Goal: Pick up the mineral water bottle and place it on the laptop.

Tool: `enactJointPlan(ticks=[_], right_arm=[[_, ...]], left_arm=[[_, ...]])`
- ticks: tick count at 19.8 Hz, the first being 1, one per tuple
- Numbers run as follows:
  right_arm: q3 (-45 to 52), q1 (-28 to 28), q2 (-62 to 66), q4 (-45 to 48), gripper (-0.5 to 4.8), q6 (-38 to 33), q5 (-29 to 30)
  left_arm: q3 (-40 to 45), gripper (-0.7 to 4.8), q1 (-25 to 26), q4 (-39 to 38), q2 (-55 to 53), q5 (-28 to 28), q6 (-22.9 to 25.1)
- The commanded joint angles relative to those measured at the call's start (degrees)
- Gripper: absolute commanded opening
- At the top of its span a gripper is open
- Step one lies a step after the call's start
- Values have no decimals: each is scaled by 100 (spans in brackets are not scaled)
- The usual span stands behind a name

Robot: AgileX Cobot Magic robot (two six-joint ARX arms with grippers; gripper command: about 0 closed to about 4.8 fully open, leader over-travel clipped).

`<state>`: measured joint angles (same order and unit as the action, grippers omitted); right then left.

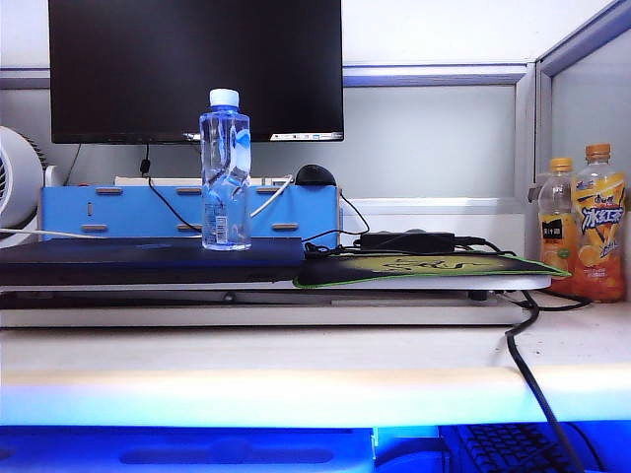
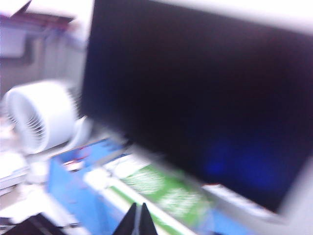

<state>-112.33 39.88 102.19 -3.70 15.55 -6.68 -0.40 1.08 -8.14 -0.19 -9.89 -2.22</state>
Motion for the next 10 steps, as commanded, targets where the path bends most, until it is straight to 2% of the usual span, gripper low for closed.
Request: enactJointPlan(ticks=[1,7,10], right_arm=[[-35,0,-970,-1110,-1,393,-518],[-31,2,-3327,-2935,-1,398,-695],[-28,0,-4225,-4096,-1,398,-1189]], left_arm=[[0,-2,2,-37,11,-31,9],[0,-2,2,-35,11,-31,9],[0,-2,2,-37,11,-31,9]])
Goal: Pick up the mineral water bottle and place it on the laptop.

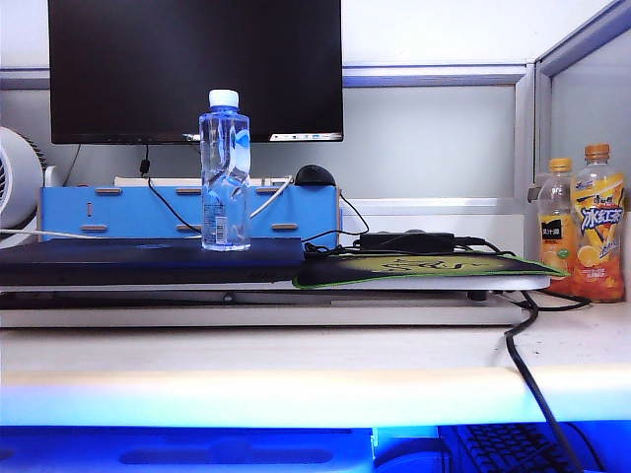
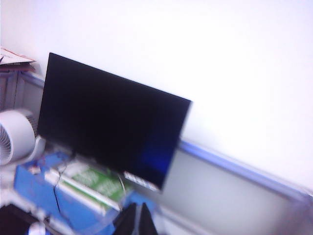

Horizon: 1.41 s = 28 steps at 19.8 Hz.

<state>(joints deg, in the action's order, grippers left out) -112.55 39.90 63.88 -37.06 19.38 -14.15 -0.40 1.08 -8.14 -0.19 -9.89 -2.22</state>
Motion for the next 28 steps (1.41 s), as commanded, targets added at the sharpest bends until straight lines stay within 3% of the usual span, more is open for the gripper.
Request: enactJointPlan(ticks=[1,7,9,11,16,18,21,25,28], right_arm=[[-7,0,-577,-1104,-1,2,-654],[55,7,-1572,-3045,-1,-643,-1650],[525,9,-1991,-3073,-1,-789,-1703],[1493,-4,-2579,-2485,-1,-778,-1705],[4994,-433,-4249,785,0,-511,-1362],[6098,-841,-4625,1569,0,-498,-870],[7357,-1666,-4839,2050,0,-507,195],[8415,-2747,-5029,2105,0,-1126,1427],[9090,-3224,-5499,2105,0,-1381,1810]], left_arm=[[0,-2,2,-35,11,-31,9],[0,-2,2,-35,11,-31,7],[0,-2,2,-35,11,-33,7],[0,-2,2,-35,11,-31,9],[0,-2,2,-35,11,-31,9],[0,-2,2,-35,11,-31,9],[0,-2,2,-35,11,-28,9],[0,-2,2,-35,11,-33,9],[0,-2,2,-37,11,-31,9]])
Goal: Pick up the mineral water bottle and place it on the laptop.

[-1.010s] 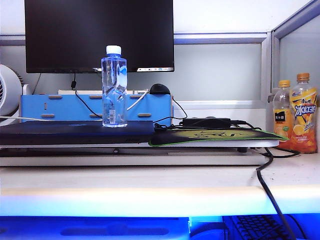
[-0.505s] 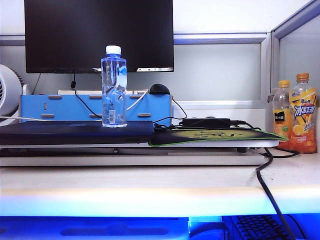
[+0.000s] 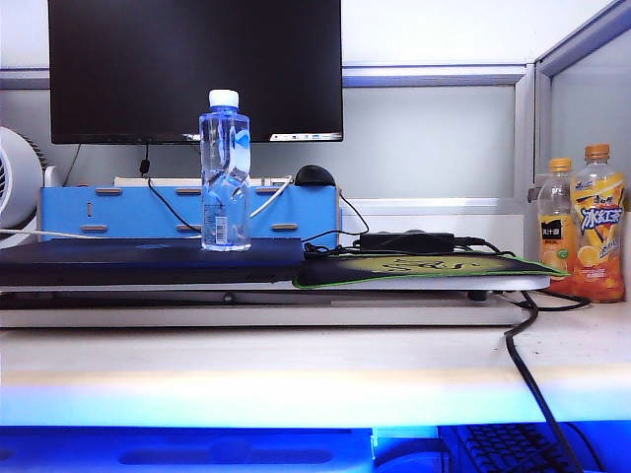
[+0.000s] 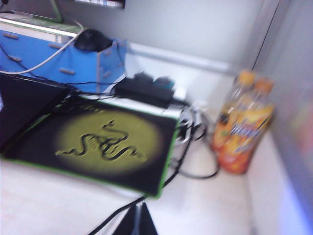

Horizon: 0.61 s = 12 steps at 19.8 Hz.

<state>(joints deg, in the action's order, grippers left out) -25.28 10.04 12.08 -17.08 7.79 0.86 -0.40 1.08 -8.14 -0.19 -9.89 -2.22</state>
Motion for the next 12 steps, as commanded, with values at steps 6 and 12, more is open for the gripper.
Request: enactJointPlan(ticks=[6,12], right_arm=[[1241,-385,-1150,610,0,-227,570],[1836,-527,-1180,614,0,-225,527]], left_arm=[[0,-2,2,-35,11,-26,9],[0,-2,2,-35,13,-39,9]])
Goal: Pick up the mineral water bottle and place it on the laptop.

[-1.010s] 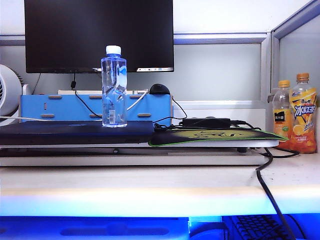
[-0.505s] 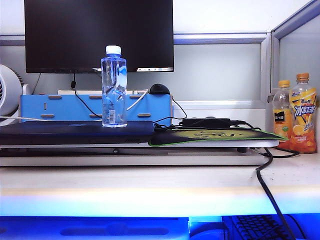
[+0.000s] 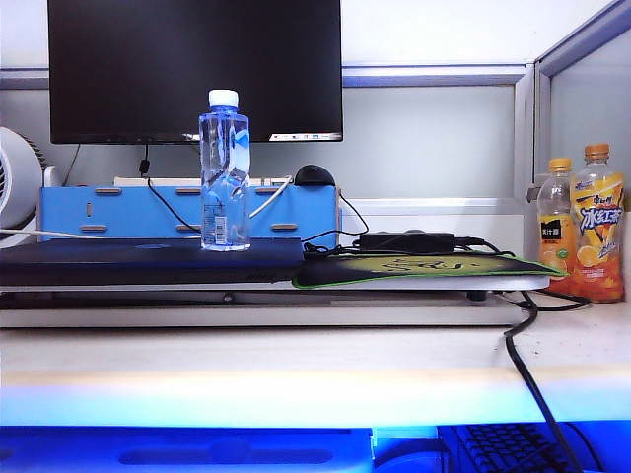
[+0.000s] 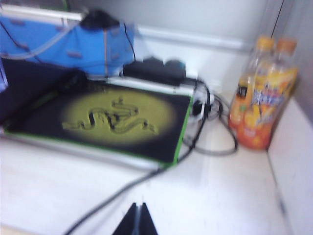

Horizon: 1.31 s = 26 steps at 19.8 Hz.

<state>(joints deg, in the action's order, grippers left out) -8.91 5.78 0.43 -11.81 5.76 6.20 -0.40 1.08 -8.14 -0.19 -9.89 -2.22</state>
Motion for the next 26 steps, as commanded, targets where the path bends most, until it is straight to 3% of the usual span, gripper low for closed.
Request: enactJointPlan(ticks=[1,7,10,26], right_arm=[[293,-131,-15,87,0,-22,-13],[800,-260,-15,57,0,-68,-157],[804,-260,-15,68,-1,-461,-476],[804,-238,-15,87,0,-468,-461]], left_arm=[[0,-2,2,-35,13,-39,9],[0,-2,2,-35,13,-39,9],[0,-2,2,-35,13,-37,9],[0,-2,2,-35,13,-39,7]])
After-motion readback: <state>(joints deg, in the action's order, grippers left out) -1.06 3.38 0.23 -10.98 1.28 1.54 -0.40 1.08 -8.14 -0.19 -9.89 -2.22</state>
